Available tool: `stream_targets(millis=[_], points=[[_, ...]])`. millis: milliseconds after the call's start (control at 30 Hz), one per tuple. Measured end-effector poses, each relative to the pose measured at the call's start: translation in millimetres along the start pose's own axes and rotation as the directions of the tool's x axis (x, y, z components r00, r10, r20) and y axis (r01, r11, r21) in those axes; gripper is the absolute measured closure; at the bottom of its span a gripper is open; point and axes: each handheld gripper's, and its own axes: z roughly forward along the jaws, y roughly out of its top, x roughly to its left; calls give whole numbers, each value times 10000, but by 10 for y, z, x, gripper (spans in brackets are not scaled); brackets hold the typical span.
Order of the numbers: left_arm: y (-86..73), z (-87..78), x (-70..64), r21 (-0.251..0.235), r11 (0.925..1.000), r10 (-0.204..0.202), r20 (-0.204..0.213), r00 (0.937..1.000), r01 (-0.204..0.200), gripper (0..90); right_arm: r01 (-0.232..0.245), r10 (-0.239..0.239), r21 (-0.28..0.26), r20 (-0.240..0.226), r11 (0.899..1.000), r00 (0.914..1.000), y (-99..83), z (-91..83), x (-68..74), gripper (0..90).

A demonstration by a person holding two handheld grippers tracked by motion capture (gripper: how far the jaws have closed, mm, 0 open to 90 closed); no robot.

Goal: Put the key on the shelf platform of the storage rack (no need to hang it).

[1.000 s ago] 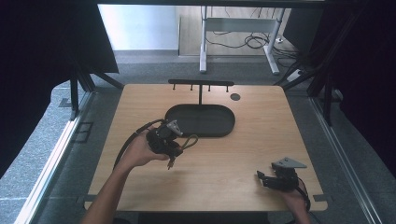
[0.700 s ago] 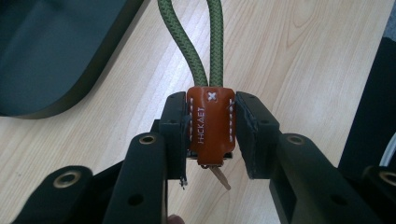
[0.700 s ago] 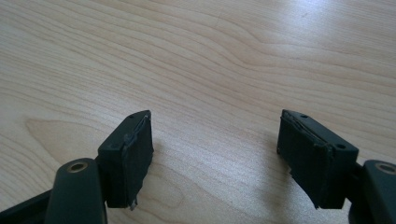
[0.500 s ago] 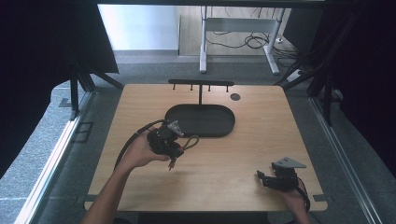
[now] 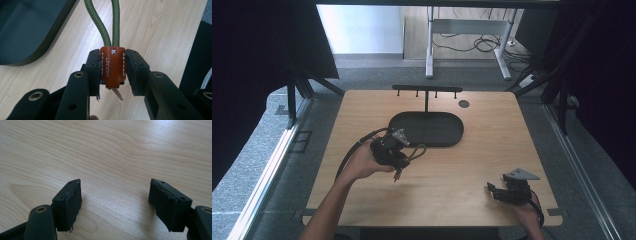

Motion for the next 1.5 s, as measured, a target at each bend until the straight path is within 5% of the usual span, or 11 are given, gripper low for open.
stream_targets(millis=[1500], points=[[-25,218,48,373,9992,-169,104,9998,165,663,-58,57,61,144,10000,9999,23,31,21,230]])
